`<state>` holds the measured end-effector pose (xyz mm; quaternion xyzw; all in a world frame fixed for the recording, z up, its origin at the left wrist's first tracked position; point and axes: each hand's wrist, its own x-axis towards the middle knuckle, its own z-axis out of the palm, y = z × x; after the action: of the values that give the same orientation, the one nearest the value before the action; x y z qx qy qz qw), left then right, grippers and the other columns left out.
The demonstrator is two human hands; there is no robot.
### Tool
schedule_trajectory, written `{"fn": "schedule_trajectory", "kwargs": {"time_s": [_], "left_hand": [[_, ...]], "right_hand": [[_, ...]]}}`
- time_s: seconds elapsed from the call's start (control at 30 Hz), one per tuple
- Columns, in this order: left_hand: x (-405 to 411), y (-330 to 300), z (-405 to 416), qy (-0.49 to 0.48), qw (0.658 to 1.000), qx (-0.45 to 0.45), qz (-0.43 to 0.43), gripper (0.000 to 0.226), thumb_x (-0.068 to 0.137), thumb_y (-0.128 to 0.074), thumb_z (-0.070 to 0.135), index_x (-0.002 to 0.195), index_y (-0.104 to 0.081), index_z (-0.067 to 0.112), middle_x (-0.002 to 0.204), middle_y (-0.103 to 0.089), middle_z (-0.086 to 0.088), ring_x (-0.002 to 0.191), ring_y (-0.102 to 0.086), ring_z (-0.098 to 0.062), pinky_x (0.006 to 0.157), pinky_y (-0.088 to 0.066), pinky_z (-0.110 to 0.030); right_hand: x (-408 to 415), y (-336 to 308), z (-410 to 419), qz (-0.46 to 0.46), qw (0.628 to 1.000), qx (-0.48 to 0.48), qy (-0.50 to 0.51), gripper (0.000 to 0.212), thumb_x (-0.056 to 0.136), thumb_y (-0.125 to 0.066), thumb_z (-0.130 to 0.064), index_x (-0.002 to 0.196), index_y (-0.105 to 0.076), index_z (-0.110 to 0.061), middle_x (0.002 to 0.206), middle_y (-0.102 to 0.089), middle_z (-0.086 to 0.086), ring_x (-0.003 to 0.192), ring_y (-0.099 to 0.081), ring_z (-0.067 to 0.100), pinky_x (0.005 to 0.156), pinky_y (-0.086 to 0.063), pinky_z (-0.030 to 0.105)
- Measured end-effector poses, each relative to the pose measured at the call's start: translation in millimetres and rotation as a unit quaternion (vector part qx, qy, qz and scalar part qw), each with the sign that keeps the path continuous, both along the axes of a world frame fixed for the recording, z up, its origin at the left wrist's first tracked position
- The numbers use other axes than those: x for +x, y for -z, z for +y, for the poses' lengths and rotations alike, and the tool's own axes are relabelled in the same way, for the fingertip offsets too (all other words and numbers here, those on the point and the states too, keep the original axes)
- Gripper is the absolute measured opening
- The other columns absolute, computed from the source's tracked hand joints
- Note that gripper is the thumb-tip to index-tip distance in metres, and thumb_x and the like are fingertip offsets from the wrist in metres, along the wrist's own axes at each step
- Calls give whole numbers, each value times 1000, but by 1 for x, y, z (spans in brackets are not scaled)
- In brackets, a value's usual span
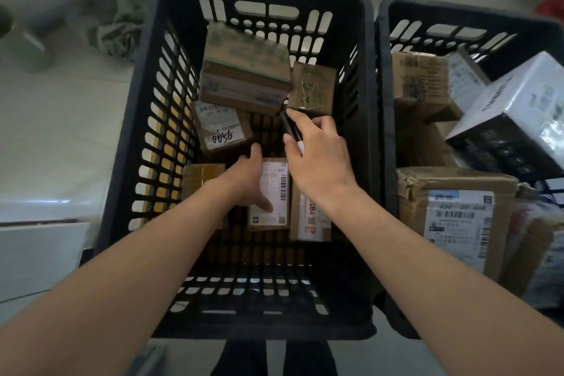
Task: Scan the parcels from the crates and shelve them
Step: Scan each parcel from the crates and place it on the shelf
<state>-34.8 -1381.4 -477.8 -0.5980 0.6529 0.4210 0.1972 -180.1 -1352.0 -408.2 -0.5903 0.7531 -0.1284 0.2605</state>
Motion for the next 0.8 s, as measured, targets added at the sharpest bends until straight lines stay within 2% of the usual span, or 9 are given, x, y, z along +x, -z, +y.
{"fn": "schedule_trajectory", "kwargs": {"time_s": [0.07, 0.2, 0.3, 0.43, 0.57, 0.67, 0.8], "left_hand": [[2, 1, 3, -31, 999, 2, 21, 144, 59, -102, 30, 162, -1, 26, 158, -41, -16, 145, -44, -36, 115, -46, -53], [5, -1, 6, -62, 997, 3, 43, 139, 59, -102, 26, 159, -6, 33, 162, -31, -16, 148, -39, -40, 115, -43, -55], [8, -4, 5, -96, 993, 8, 64, 142, 65, -99, 23, 161, 4, 41, 163, -27, -18, 147, -38, -42, 115, -44, -59], [14, -15, 7, -136, 983, -8, 120, 135, 75, -93, 18, 160, 10, 44, 151, -48, -16, 131, -58, -34, 106, -54, -55], [21, -34, 8, -181, 965, 15, 189, 112, 90, -81, 17, 163, 2, 37, 149, -55, -12, 124, -65, -28, 104, -57, -51], [27, -52, 11, -215, 947, 7, 237, 88, 99, -71, 16, 160, -12, 38, 144, -57, -9, 114, -69, -25, 94, -62, -47], [33, -73, 18, -220, 942, -45, 248, 56, 105, -62, 25, 151, -34, 42, 127, -65, -8, 98, -74, -22, 75, -66, -39]], "right_hand": [[-1, 1, -1, -6, 1000, -6, 2, 51, 109, -52, -43, 158, -41, -42, 139, -48, 1, 117, -58, 29, 98, -57, 51], [-1, 1, -1, -9, 1000, -8, 2, 51, 109, -52, -43, 158, -41, -42, 140, -47, 2, 117, -58, 30, 98, -57, 51], [-2, -1, 1, -11, 1000, -7, 5, 51, 109, -52, -42, 158, -41, -42, 139, -48, 2, 117, -57, 30, 98, -56, 52], [-2, -9, 7, -9, 1000, -6, 5, 51, 109, -52, -42, 159, -41, -41, 141, -48, 4, 120, -57, 32, 99, -57, 51], [-3, -19, 12, -27, 1000, 8, 11, 50, 111, -48, -45, 160, -37, -43, 142, -46, 8, 120, -57, 34, 100, -56, 51], [-1, -30, 18, -51, 999, 13, 12, 49, 110, -44, -48, 158, -34, -48, 138, -45, 8, 115, -59, 35, 94, -59, 52], [0, -48, 30, -64, 998, 22, 6, 52, 107, -42, -53, 157, -28, -54, 134, -45, 8, 111, -61, 36, 91, -60, 53]]}}
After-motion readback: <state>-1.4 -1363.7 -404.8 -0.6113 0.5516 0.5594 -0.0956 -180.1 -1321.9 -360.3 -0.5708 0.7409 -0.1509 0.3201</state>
